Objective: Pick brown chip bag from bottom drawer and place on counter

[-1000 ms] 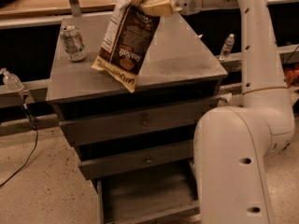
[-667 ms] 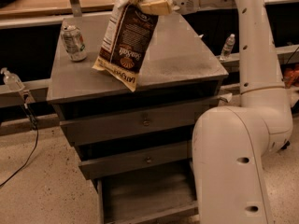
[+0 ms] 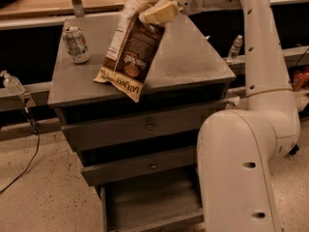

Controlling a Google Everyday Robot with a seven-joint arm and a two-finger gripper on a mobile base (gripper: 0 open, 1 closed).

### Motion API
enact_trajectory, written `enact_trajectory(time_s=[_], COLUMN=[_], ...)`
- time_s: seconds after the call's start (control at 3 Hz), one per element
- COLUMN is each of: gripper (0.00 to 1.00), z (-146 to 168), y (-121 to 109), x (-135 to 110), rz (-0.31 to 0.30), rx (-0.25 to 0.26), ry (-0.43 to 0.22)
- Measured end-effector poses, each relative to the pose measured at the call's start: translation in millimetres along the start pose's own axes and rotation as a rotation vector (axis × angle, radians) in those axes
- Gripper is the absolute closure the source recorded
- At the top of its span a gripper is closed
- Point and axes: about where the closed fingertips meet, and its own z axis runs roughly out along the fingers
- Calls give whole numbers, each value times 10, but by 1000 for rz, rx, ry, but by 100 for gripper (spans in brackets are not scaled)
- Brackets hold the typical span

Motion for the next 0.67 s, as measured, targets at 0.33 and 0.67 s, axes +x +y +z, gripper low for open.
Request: enact_trajectory(time_s=[0.33, 0.67], gripper=[0, 0], z=[38, 39], y=[-2, -2], x=[3, 3], rz=[1, 1], rx=[-3, -3], ry=[-2, -2])
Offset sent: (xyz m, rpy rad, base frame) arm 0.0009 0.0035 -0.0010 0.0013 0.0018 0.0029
